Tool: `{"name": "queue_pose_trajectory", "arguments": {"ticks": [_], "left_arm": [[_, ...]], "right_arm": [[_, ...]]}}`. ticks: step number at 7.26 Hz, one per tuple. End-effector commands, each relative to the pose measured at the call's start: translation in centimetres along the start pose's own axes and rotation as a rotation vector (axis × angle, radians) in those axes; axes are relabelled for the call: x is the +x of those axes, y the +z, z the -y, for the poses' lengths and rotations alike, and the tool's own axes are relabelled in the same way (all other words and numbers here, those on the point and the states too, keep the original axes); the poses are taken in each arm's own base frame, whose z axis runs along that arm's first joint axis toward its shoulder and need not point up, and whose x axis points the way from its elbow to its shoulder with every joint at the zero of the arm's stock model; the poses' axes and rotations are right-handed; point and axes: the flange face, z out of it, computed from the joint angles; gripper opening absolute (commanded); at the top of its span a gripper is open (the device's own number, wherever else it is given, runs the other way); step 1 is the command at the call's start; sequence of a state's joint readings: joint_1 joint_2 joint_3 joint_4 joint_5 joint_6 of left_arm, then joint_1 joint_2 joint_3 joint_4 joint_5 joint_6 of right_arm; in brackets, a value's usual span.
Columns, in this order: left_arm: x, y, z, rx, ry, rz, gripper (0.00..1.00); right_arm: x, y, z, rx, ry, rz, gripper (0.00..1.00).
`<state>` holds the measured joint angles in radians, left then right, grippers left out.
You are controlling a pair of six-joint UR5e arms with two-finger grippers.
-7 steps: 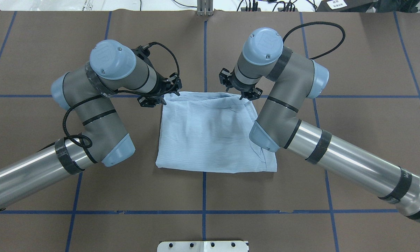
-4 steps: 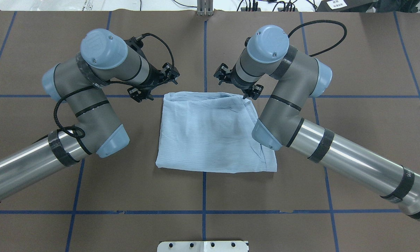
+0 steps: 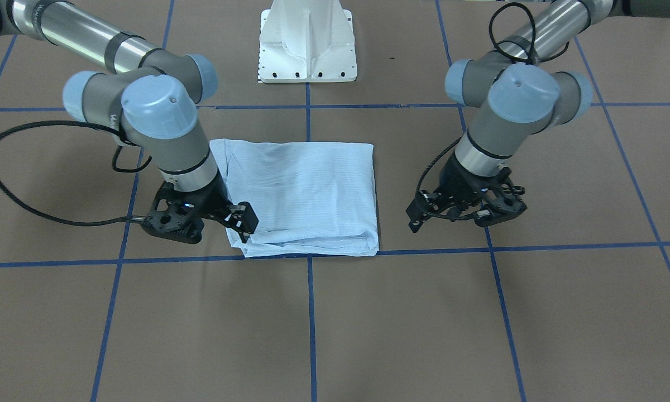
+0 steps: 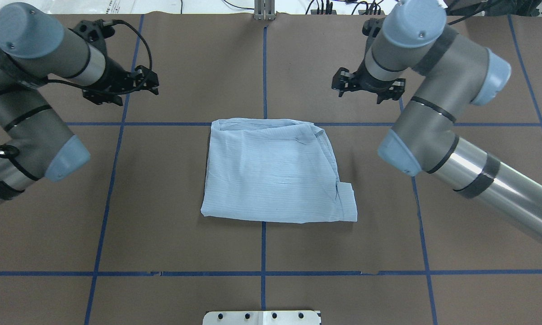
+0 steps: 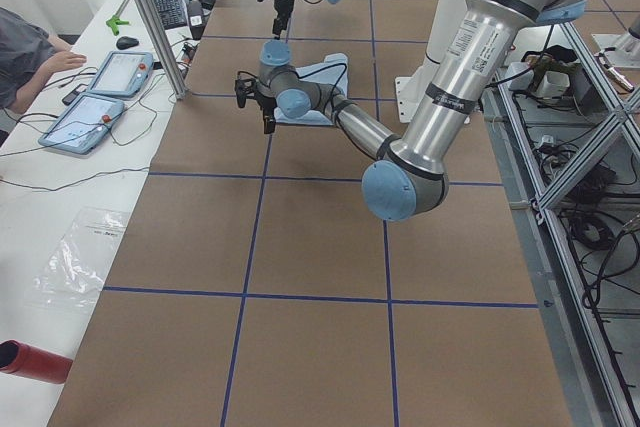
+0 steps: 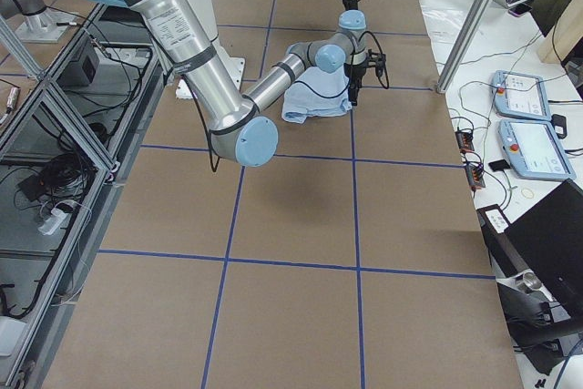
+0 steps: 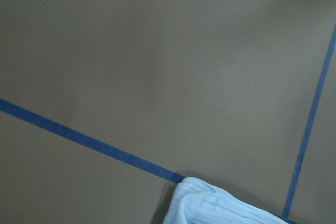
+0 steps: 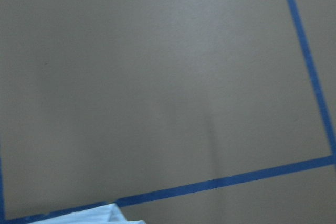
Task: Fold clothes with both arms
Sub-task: 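Release the folded edge and raise both grippers away from the shirt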
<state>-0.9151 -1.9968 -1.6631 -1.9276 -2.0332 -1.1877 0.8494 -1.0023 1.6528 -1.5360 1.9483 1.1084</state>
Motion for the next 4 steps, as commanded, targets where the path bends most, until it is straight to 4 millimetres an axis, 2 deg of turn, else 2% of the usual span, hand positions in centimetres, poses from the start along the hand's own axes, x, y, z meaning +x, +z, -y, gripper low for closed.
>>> {"name": "queue_pose_trajectory", "arguments": {"ticks": [1,2,3,4], "left_arm": [[-11.7,-4.8,4.0,0.051,0.167,0.089,0.99],[-18.2,-8.1,5.4,0.028,0.257,0.089,0.99],[-24.7,-10.9,5.6,0.013,0.354,0.098,0.99],[-29.6,-12.7,5.5,0.019,0.416,0.134,0.99]], "right_arm": [[12.4,-2.0,3.2,-0.051,-0.126,-0.023,1.0],[19.7,-3.5,4.4,-0.088,-0.18,0.0,1.0],[29.6,-4.5,4.5,-0.119,-0.26,0.006,1.0],[36.5,-6.9,4.6,-0.113,-0.297,0.02,1.0]]}}
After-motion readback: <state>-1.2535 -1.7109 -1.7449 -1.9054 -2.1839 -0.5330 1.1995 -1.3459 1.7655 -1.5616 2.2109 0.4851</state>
